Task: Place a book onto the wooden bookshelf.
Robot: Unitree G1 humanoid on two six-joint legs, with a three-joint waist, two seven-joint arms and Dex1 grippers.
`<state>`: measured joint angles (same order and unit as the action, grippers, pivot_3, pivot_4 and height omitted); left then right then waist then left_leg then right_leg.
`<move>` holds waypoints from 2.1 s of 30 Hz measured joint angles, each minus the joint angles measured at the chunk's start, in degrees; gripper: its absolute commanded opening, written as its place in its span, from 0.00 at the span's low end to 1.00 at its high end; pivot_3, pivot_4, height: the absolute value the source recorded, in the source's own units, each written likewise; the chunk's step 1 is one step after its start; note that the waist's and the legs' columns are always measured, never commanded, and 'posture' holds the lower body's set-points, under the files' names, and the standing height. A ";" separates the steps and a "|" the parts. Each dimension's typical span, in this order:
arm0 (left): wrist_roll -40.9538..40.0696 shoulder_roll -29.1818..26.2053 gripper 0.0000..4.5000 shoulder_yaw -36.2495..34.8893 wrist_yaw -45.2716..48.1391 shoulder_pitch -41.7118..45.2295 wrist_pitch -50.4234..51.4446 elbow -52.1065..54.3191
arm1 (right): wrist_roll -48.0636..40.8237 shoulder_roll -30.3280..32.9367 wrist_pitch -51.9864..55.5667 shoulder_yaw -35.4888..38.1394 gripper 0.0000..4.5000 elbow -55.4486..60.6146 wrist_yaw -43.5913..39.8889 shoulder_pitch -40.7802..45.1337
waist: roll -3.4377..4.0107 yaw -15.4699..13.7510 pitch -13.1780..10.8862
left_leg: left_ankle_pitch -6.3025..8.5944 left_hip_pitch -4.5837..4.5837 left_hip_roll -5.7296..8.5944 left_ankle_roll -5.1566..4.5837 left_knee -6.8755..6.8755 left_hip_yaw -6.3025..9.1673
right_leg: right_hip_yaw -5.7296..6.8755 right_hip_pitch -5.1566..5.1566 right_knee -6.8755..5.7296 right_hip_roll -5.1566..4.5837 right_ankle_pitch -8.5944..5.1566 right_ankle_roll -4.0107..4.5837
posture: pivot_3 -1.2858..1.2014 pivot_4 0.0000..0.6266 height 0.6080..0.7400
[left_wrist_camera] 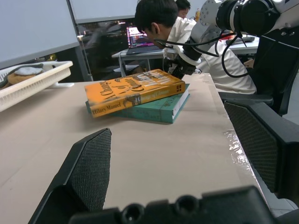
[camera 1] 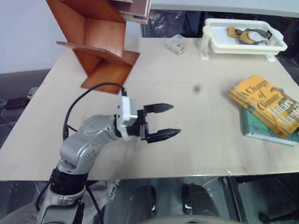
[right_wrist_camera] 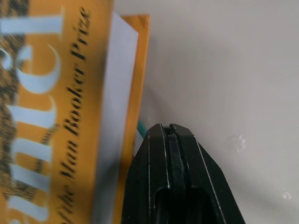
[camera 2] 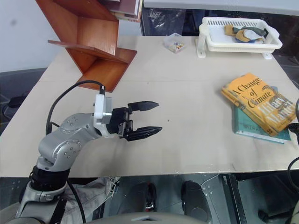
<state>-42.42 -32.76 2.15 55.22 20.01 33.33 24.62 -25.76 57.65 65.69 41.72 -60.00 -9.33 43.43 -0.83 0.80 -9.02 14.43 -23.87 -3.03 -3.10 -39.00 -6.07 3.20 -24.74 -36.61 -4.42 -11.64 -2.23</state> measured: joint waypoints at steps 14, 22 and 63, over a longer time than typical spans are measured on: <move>-0.43 -0.86 1.00 -0.61 -0.18 0.12 0.03 0.13 | -1.35 -7.62 -24.33 2.95 0.01 -10.32 8.27 8.99 | 0.03 0.92 -0.04 | 0.00 0.03 -0.03 0.00 0.03 -0.05 | -0.09 -0.01 0.02 0.07 0.07 -0.11 | 0.52 0.24 1.00; -0.76 -1.54 1.00 -1.79 -1.92 -0.76 0.88 1.91 | -1.26 -11.27 -25.68 -0.66 0.01 -11.91 6.74 11.12 | 0.04 0.66 -0.05 | 0.00 -0.03 -0.02 0.01 0.13 -0.07 | -0.06 0.00 0.19 0.05 0.19 0.07 | 0.52 0.24 1.00; -0.60 -1.82 1.00 -2.50 -1.92 -1.94 0.74 1.86 | -6.86 -20.02 12.75 -10.56 0.01 33.03 -9.52 -5.14 | 0.05 0.66 -0.04 | 0.00 0.04 -0.20 0.02 0.19 -0.09 | -0.11 -0.06 0.11 0.21 0.21 0.09 | 0.52 0.24 1.00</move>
<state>-43.02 -34.58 -0.35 53.30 18.07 34.07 26.48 -32.61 37.63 78.44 31.16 -26.97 -18.85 38.30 -0.77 1.46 -9.05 14.43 -23.83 -3.24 -3.08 -38.81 -6.16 3.09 -24.80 -36.50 -4.21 -11.43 -2.14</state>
